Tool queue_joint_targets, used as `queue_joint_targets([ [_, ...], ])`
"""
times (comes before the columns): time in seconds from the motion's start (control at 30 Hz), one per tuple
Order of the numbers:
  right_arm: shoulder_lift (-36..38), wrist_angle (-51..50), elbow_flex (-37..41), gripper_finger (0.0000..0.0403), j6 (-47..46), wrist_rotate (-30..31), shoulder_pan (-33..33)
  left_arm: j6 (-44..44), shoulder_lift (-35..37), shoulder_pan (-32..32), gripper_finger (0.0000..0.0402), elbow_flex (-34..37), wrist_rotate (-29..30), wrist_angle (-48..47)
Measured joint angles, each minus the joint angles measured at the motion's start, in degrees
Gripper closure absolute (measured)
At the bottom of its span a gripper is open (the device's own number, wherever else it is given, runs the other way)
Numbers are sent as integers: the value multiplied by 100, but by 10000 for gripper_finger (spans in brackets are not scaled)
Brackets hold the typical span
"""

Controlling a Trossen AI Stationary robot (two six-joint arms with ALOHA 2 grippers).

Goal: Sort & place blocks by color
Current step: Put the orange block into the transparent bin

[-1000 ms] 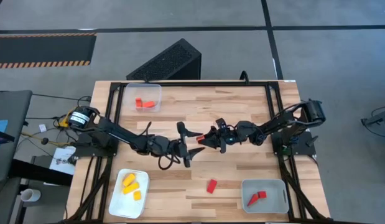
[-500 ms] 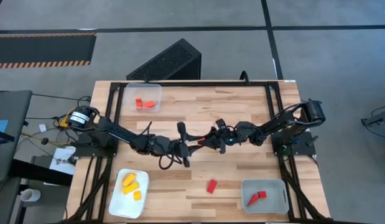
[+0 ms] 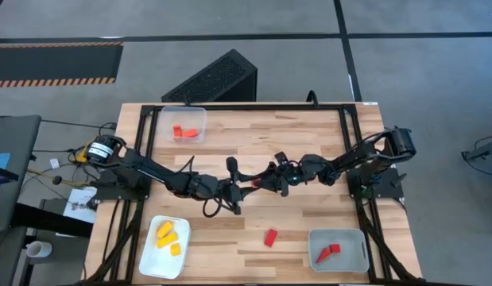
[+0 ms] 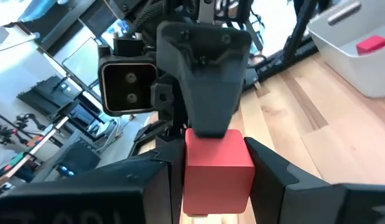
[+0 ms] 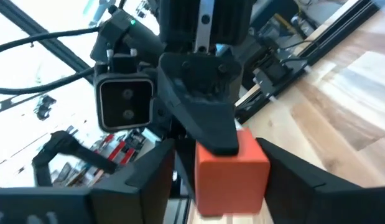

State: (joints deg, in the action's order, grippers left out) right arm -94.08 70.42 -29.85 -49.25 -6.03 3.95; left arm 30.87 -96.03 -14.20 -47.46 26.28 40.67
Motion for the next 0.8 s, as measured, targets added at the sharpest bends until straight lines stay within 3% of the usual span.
queue_joint_targets([
  [0.23, 2, 36, -7, 134, -81, -428, -2, -229, 394, -21, 301, 2, 48, -660],
  [0.57, 487, -10, 85, 131, -380, -1143, 103, -766, 1478, -100, 299, 9, 216, -2299],
  [0.8, 1052, -936, 308, 131, -121, -805, 560, -930, 2776, 356, 297, 9, 442, -3815],
])
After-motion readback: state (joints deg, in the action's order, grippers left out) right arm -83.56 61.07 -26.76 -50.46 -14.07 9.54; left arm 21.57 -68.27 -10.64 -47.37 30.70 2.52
